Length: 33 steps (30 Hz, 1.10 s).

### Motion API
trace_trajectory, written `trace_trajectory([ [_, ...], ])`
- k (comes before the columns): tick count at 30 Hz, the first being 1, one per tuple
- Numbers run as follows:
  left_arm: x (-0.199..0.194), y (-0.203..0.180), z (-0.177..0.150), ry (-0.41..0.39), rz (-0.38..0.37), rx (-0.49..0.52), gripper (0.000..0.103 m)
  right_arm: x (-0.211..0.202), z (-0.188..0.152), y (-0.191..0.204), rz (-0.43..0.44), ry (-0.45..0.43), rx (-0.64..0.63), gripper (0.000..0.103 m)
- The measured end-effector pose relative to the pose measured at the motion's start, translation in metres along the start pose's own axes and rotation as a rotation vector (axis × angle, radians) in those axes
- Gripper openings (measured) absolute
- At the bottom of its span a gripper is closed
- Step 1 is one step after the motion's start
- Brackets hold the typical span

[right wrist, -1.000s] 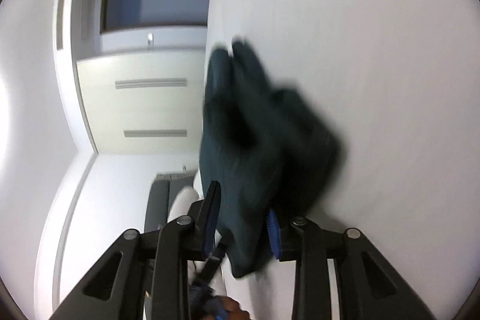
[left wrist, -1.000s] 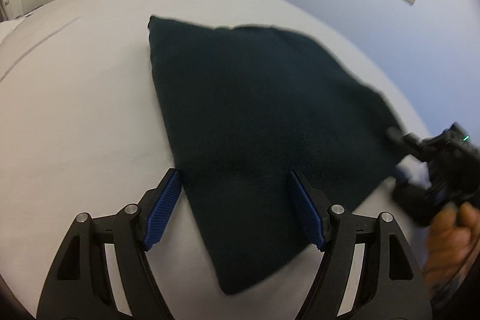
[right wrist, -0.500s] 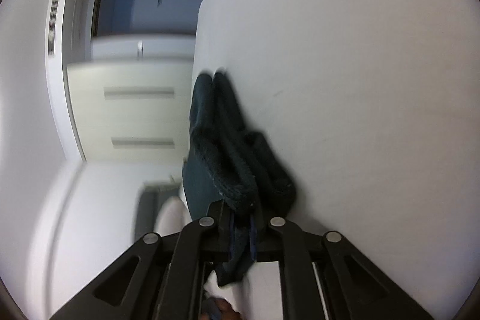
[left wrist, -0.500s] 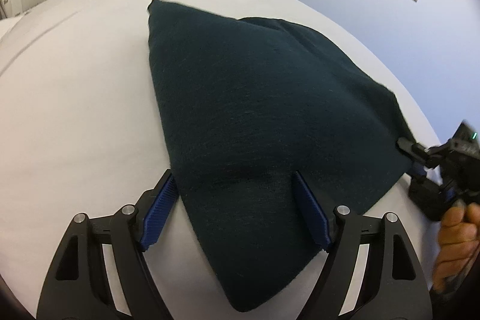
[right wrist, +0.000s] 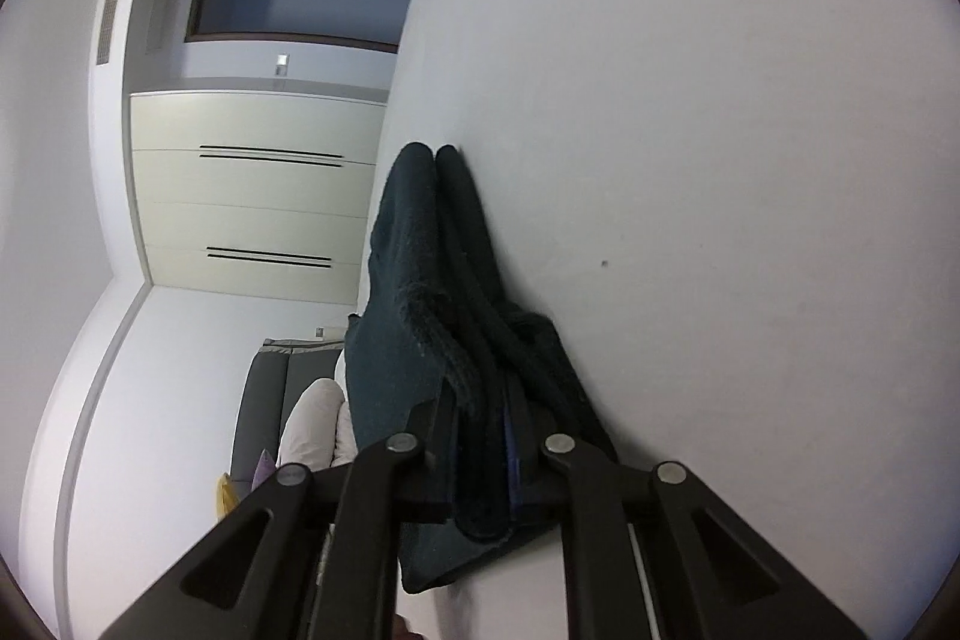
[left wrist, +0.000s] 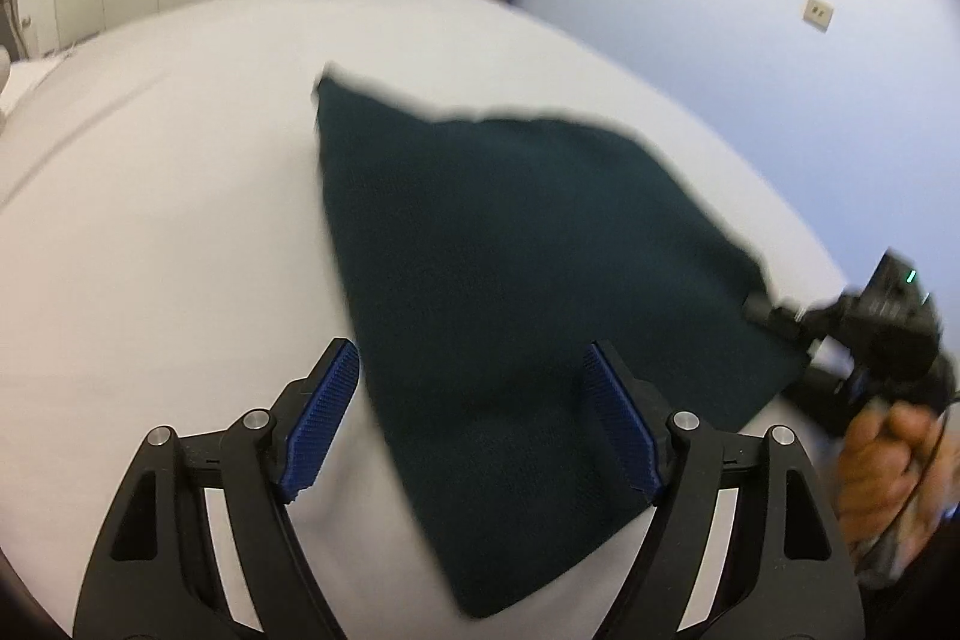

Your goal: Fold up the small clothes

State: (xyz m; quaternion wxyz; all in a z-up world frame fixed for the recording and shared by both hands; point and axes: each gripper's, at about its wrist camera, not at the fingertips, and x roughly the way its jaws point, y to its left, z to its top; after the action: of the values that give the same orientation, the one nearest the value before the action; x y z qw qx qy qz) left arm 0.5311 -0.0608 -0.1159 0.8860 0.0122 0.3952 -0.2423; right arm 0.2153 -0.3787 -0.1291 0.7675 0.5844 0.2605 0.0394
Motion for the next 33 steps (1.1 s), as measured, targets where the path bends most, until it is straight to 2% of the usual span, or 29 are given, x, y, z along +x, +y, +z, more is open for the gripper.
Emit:
trace_trajectory([
  [2,0.004,-0.006,0.016,-0.012,-0.002,0.027,0.077,-0.006,0.002,0.007,-0.009,-0.009,0.002,0.023],
  [3,0.009,-0.008,0.02,-0.009,0.004,0.041,0.077,-0.014,0.004,0.012,-0.022,-0.044,-0.003,0.036],
  [4,0.015,-0.008,0.024,-0.007,0.011,0.053,0.077,-0.029,0.006,0.021,-0.067,-0.119,-0.028,0.043],
  [5,0.024,-0.007,0.03,-0.008,0.027,0.067,0.077,-0.042,0.006,0.03,-0.099,-0.181,-0.063,0.044],
  [6,0.029,-0.004,0.033,-0.004,0.039,0.066,0.077,-0.046,0.008,0.038,-0.091,-0.195,-0.09,0.044],
  [7,0.034,-0.004,0.042,0.0,0.04,0.051,0.075,-0.043,0.013,0.05,-0.044,-0.159,-0.124,0.041],
  [8,0.039,0.002,0.052,-0.004,0.031,0.027,0.073,-0.034,0.016,0.062,-0.003,-0.108,-0.156,0.032],
  [10,0.045,0.006,0.063,-0.014,0.038,0.024,0.065,-0.01,0.021,0.088,0.03,-0.018,-0.235,0.029],
  [12,0.054,0.007,0.072,-0.005,0.05,0.039,0.064,0.02,0.024,0.102,0.077,0.094,-0.288,0.022],
  [15,0.076,0.009,0.07,0.05,0.068,0.049,0.064,0.075,0.026,0.113,0.049,0.243,-0.346,0.022],
  [17,0.083,0.01,0.064,0.049,0.079,0.052,0.064,0.1,0.03,0.109,-0.034,0.26,-0.352,0.022],
  [19,0.084,0.009,0.059,0.043,0.081,0.054,0.065,0.114,0.041,0.096,-0.095,0.251,-0.327,0.003],
  [20,0.086,0.009,0.058,0.043,0.083,0.058,0.065,0.112,0.048,0.083,-0.112,0.229,-0.302,0.0],
  [22,0.088,0.005,0.057,0.042,0.093,0.069,0.065,0.101,0.055,0.065,-0.082,0.19,-0.263,0.0],
  [25,0.088,0.004,0.056,0.042,0.093,0.06,0.065,0.067,0.07,0.045,-0.097,0.074,-0.199,0.0],
  [27,0.089,0.002,0.056,0.043,0.095,0.061,0.065,0.046,0.077,0.038,-0.161,0.003,-0.156,0.006],
  [28,0.09,0.002,0.056,0.043,0.095,0.061,0.065,0.039,0.081,0.044,-0.179,-0.021,-0.18,0.006],
  [31,0.086,-0.001,0.054,0.044,0.1,0.064,0.065,0.035,0.077,0.072,-0.117,-0.005,-0.251,0.006],
  [33,0.08,-0.001,0.054,0.043,0.104,0.064,0.065,0.051,0.076,0.095,-0.095,0.043,-0.324,0.013],
])
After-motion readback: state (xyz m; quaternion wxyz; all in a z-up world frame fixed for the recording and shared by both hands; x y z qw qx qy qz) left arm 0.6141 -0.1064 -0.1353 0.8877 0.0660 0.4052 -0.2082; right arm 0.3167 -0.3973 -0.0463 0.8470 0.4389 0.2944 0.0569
